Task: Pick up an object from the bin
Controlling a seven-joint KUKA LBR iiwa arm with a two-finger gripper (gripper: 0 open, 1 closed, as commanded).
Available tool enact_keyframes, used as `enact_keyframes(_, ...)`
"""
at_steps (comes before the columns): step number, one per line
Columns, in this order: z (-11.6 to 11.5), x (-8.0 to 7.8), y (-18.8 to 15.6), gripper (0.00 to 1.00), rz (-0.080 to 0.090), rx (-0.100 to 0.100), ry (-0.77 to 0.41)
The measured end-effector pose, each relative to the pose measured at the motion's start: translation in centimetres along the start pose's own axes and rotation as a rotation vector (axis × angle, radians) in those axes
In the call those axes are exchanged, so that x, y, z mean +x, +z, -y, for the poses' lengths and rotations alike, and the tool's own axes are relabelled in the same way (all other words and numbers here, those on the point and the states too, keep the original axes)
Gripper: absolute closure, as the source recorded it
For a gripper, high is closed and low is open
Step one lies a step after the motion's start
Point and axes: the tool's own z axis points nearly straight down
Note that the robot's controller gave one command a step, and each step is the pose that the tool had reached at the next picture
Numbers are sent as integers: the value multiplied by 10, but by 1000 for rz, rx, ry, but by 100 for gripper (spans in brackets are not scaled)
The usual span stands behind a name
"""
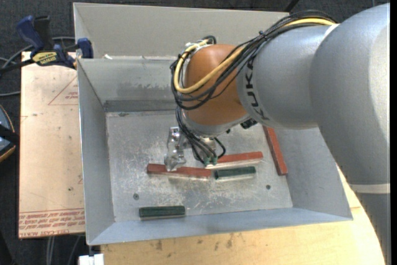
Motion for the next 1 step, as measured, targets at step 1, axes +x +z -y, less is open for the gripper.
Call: enact_keyframes(1,0,0,0,0,0,0,1)
